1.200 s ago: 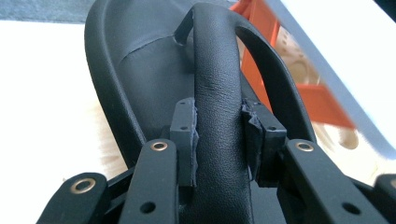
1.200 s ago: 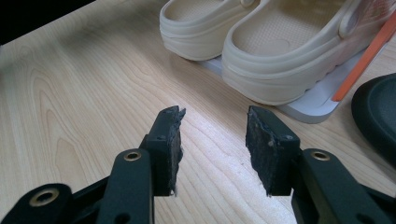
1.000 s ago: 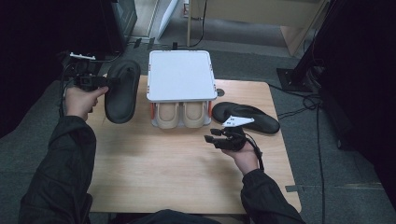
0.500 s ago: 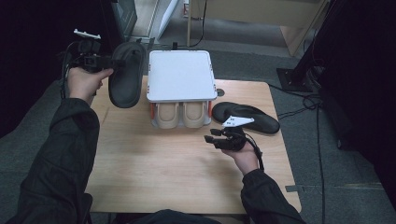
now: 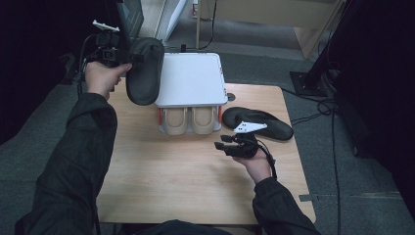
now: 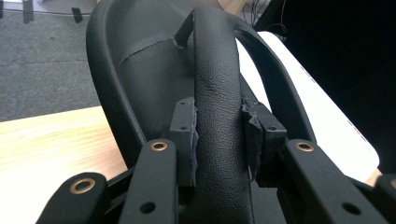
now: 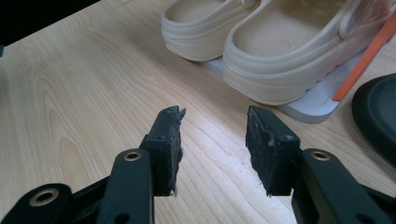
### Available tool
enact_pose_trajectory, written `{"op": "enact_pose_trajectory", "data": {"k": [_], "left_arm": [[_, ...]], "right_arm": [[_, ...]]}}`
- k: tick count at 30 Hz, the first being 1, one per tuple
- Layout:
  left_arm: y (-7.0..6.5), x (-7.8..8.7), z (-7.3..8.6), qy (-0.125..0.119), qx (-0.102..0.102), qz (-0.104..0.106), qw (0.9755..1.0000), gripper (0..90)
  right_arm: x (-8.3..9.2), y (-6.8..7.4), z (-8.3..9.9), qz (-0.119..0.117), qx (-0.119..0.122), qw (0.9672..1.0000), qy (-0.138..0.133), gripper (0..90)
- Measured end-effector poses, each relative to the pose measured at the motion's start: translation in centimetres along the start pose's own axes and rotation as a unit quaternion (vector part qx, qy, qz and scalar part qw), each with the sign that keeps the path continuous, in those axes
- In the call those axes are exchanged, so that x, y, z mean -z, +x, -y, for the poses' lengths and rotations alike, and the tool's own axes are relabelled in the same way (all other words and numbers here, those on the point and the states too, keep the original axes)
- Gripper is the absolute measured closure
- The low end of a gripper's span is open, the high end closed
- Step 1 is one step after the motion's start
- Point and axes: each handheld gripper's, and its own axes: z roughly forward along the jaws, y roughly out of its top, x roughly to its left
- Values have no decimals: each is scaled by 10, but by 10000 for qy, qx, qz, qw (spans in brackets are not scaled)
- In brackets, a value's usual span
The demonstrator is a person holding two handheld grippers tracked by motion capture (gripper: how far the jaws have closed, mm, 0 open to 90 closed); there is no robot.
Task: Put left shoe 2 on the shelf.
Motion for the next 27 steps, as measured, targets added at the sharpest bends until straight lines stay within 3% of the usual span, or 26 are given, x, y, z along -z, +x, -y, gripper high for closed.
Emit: {"op": "enact_pose_trajectory", "data": {"k": [13,21,27], "left_arm": [[-23,-40,-8,38,57,50,10000,683],[-42,-64,-6,119,-59,113,9998,682],[-43,-77,0,170,-7,96,9998,682]], "right_arm": [[4,-2,0,7,-7,10000,-65,557],[6,-3,2,-7,-17,10000,-51,557],[9,-4,3,30,-32,10000,-72,557]]}}
